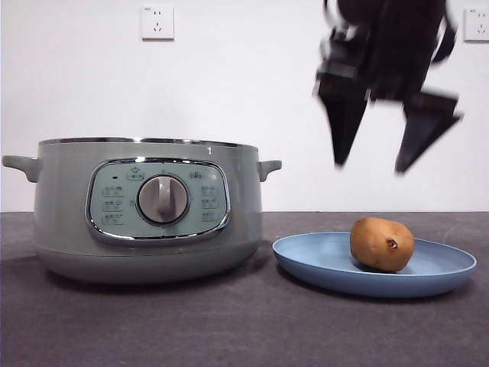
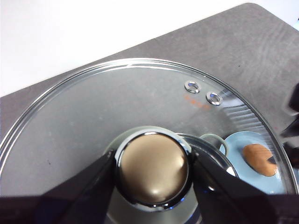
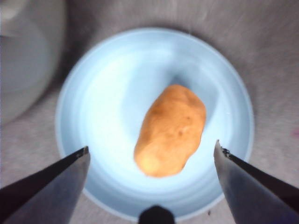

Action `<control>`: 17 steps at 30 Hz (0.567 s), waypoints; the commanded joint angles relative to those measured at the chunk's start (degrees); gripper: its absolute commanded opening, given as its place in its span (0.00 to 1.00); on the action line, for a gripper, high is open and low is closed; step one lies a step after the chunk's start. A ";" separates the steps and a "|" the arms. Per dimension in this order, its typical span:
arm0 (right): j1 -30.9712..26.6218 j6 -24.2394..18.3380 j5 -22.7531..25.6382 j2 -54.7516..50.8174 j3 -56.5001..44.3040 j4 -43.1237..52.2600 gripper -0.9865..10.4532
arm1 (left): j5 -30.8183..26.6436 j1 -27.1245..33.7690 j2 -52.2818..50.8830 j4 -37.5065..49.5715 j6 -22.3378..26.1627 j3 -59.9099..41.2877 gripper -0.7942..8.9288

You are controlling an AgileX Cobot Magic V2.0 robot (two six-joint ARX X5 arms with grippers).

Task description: Take the potato out from the steamer,put the potato on the plate,close the lid

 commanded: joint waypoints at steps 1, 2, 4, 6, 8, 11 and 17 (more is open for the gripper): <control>0.02 0.20 -0.04 -4.52 -0.42 -0.79 0.47 | 0.85 -0.11 -0.26 3.39 1.73 0.17 0.07; 0.02 0.20 -0.04 -6.82 -0.42 -1.07 0.47 | 1.01 -0.31 -0.26 4.20 1.99 -0.63 0.07; -0.04 0.17 0.00 -10.16 -0.42 -1.51 0.47 | 1.62 -1.01 -0.26 5.73 2.16 -2.34 0.07; -0.07 0.20 0.13 -13.92 -0.42 -2.16 0.47 | 3.87 -1.73 -0.26 8.26 2.14 -5.42 0.07; -0.09 0.20 0.20 -17.31 -0.42 -2.64 0.47 | 5.16 -2.40 -0.26 11.34 2.12 -9.44 0.07; -0.09 0.22 0.42 -21.27 -0.42 -3.34 0.47 | 5.20 -3.80 -0.28 14.84 1.81 -15.28 0.07; -0.83 0.24 0.61 -27.02 -0.42 -5.11 0.47 | 5.14 -6.71 -1.29 24.39 0.09 -27.95 0.07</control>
